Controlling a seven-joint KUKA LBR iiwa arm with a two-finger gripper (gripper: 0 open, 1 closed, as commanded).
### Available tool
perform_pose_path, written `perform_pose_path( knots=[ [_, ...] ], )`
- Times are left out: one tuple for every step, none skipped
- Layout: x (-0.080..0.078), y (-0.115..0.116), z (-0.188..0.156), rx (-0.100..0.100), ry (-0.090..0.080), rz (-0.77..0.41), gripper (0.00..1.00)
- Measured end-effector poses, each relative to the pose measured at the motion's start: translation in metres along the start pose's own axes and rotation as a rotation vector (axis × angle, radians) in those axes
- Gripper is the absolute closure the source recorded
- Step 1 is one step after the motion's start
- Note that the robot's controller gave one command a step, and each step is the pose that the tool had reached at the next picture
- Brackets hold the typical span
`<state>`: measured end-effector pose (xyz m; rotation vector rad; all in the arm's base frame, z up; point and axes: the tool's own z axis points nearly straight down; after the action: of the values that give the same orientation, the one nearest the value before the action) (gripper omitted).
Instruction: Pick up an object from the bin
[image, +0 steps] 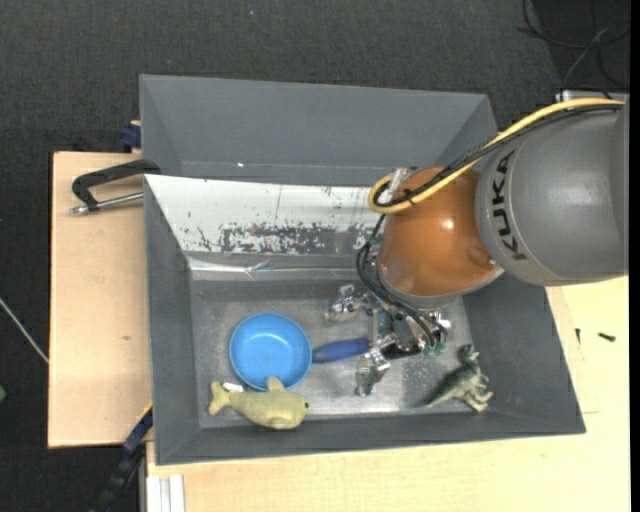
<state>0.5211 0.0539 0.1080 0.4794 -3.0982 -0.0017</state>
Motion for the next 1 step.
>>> perform_pose_path(
  knots=[
    [-0.0019, -0.0002, -0.003, 0.001, -0.006, 0.001, 1.0]
  ],
)
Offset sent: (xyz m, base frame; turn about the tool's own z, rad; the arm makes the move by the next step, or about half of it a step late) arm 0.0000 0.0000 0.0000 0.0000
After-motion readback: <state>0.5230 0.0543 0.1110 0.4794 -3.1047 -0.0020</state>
